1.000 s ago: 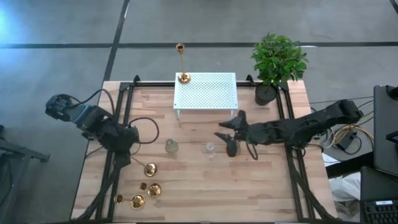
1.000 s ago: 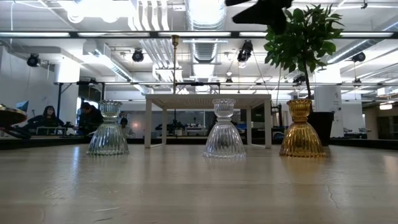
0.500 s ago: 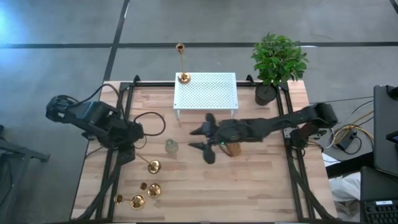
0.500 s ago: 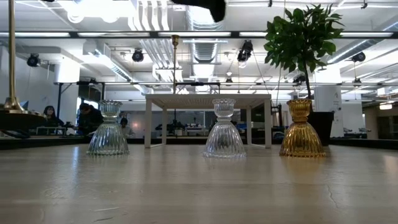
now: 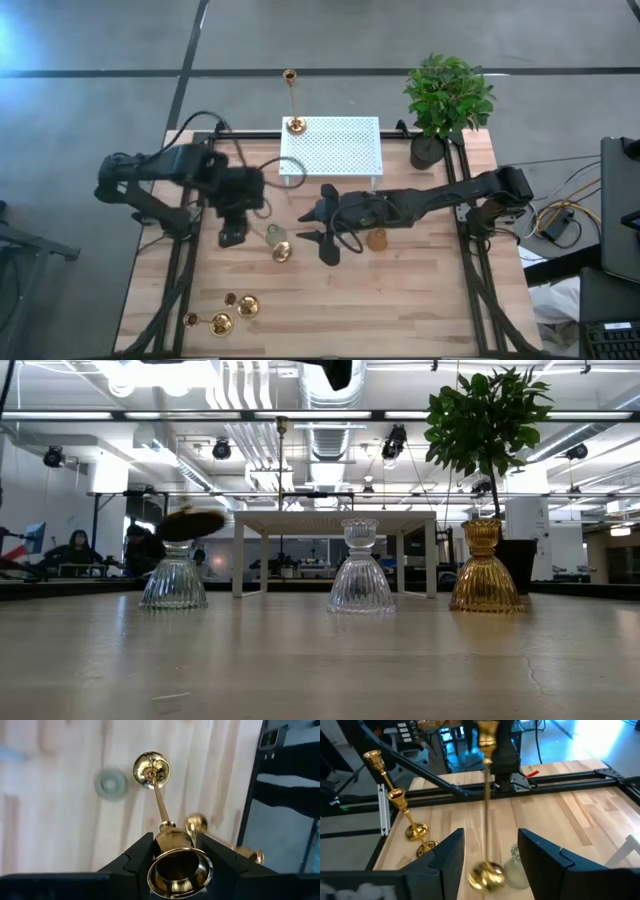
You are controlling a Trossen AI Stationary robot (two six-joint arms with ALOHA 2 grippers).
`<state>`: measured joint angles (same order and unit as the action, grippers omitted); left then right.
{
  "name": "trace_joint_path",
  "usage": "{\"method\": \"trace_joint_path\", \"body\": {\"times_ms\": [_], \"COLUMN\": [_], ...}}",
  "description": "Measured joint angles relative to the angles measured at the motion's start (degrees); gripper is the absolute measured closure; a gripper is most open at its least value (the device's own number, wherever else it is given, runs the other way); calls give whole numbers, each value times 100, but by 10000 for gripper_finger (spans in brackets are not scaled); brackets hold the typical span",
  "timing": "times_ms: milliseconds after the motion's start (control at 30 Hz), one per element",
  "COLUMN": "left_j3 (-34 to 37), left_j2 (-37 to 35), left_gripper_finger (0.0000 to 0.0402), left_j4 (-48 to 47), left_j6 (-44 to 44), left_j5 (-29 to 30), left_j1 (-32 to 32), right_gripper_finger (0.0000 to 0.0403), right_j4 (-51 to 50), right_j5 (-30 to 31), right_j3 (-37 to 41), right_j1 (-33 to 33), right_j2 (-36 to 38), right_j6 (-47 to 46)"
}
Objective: Pick & Place candle stick holders
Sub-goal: Align the gold candle holder with the other gold candle holder on the shelf
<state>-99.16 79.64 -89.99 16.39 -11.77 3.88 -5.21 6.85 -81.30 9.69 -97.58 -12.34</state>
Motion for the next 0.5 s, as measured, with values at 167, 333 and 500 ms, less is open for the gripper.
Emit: {"method": "trace_joint_path", "body": {"times_ms": [167, 333, 500], "left_j3": [-754, -1375, -1959], "left_j2": [606, 1144, 1595], "left_gripper_finger": [264, 264, 262], "left_j4": [0, -5, -2], "left_j6": [-634, -1026, -1233], "left_j5": [-25, -189, -348], "left_j1": [-440, -582, -579], "right_gripper_finger": [236, 244, 252], "right_j4": [54, 92, 90], "right_j5": [15, 66, 79], "right_j3": [3, 4, 4], "right_j1": [0, 0, -36], "right_j2": [9, 9, 7], "right_j6": [-11, 15, 35]}}
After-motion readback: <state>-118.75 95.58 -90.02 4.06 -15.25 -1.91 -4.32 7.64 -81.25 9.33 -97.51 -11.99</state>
